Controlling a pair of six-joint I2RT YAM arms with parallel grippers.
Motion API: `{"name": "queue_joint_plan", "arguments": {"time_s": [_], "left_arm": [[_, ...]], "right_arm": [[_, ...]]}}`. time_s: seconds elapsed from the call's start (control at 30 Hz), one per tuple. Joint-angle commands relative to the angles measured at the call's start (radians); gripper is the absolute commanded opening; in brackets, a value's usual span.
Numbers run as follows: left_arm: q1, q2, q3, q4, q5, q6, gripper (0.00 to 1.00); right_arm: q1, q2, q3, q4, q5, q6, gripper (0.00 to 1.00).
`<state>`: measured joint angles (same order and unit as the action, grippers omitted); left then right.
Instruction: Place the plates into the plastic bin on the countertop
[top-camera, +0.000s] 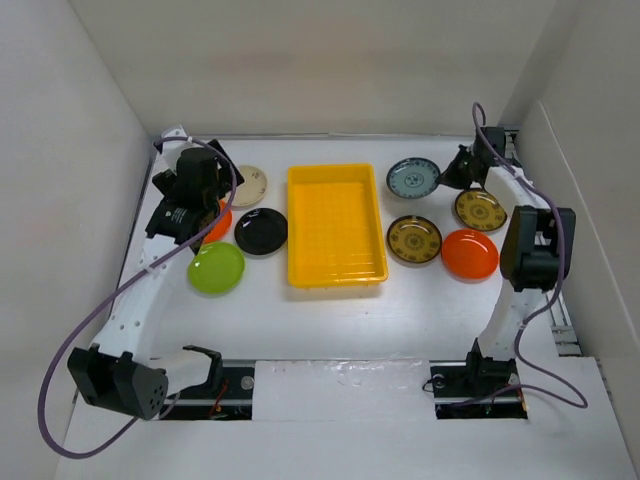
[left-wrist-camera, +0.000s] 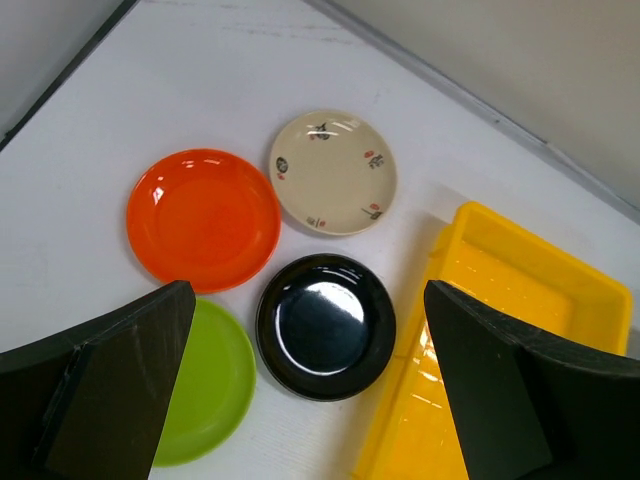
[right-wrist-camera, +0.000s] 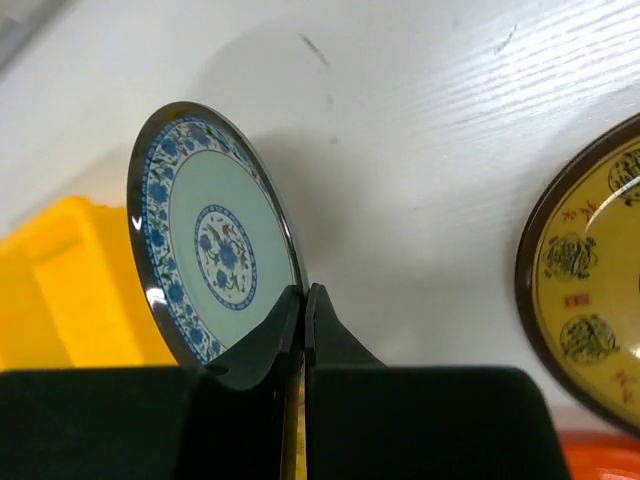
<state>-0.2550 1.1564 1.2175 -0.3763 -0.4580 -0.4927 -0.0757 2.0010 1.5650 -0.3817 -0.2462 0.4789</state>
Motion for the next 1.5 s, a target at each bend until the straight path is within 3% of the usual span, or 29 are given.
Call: {"name": "queue_joint_plan", "arguments": {"time_s": [0.0,0.2,0.33,0.57,0.7,0.97,1.0,1.03,1.17,1.2,1.23,1.27,1.47], "left_arm": [[0.003,0.074,0.080,-0.127,-0.094,-0.091,1.00],[0.014,0.167,0.105,-0.171,-0.096,-0.138,1.00],[0.161,0.219,0.068,-0.150,0.114,-0.164,1.00],[0.390,0.157,-0.185,-0.082,0.271,-0.208,1.00],[0.410,0.071,-0.268,-0.113,0.178,-0.259,1.00],[0.410,-0.038,-0.375,-0.181,0.156,-0.328,1.00],[0.410,-0.038,-0.391,-0.181,0.172,-0.339,1.00],[0.410,-0.038,-0.406,-0.181,0.189,-0.348,1.00],[0.410,-0.061,-0.483,-0.170,0.264,-0.383,1.00],[0.410,-0.061,-0.513,-0.161,0.274,-0.395,1.00],[0.410,-0.070,-0.526,-0.161,0.286,-0.405,1.00],[0.401,-0.070,-0.535,-0.161,0.295,-0.420,1.00],[0.364,-0.034,-0.546,-0.193,0.254,-0.480,1.00]], "right_arm": [[0.045,-0.152,-0.045,0.174,0.087,0.114,0.00],[0.171,-0.215,-0.069,0.239,0.059,0.075,0.00],[0.306,-0.200,-0.039,0.224,0.048,-0.028,0.00],[0.411,-0.136,-0.111,0.254,0.005,-0.052,0.00],[0.435,-0.096,-0.120,0.265,0.005,-0.052,0.00],[0.435,0.008,-0.060,0.287,-0.031,-0.052,0.01],[0.435,0.021,-0.060,0.287,-0.031,-0.052,0.07],[0.435,0.021,-0.051,0.287,-0.031,-0.052,0.28],[0.445,-0.008,-0.051,0.287,-0.031,-0.062,0.59],[0.459,-0.024,-0.051,0.287,-0.031,-0.072,0.72],[0.471,-0.039,-0.051,0.287,-0.031,-0.072,0.74],[0.471,-0.072,-0.051,0.287,-0.022,-0.085,1.00],[0.527,-0.165,-0.040,0.287,-0.053,-0.095,1.00]]}}
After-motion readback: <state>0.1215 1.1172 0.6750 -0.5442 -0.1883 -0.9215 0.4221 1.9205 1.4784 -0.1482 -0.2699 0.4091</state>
